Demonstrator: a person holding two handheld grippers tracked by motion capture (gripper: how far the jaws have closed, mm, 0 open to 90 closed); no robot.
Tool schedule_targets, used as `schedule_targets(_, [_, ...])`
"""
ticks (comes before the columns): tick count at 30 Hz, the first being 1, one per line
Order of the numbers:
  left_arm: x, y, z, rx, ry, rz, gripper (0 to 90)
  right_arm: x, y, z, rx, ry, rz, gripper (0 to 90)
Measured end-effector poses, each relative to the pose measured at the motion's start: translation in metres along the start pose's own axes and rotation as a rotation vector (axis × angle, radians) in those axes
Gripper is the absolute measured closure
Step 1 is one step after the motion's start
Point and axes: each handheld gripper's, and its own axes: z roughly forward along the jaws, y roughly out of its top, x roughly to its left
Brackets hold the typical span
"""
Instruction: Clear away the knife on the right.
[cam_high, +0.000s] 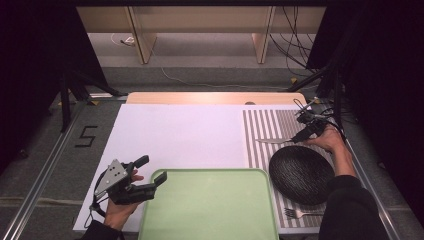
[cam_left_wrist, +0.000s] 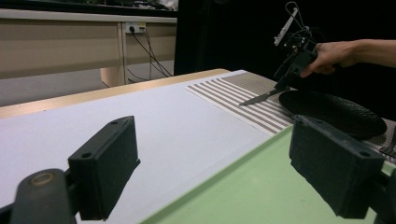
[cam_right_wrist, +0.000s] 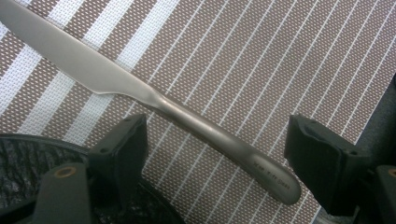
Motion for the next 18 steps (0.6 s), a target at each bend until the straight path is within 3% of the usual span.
schedule_targets(2, [0.000,0.000,0.000,0.000,0.000,0.000,15.0,0.001,0.001,0.001,-0.011,-0.002,0.017,22.8])
schedule_targets(6, [0.000,0.000,0.000,-0.001,0.000,-0.001,15.0,0.000,0.002,0.003,0.016,-0.014,-0.002,23.4])
schedule_targets(10, [0.000,0.000,0.000,-0.001,0.000,0.000,15.0,0.002,0.004,0.006,0.017,-0.021,0.014,23.7])
schedule_targets(18, [0.000,0.000,0.000,-0.001,0.000,-0.002,15.0,0.003,0.007,0.011,0.063,-0.040,-0.027,24.6])
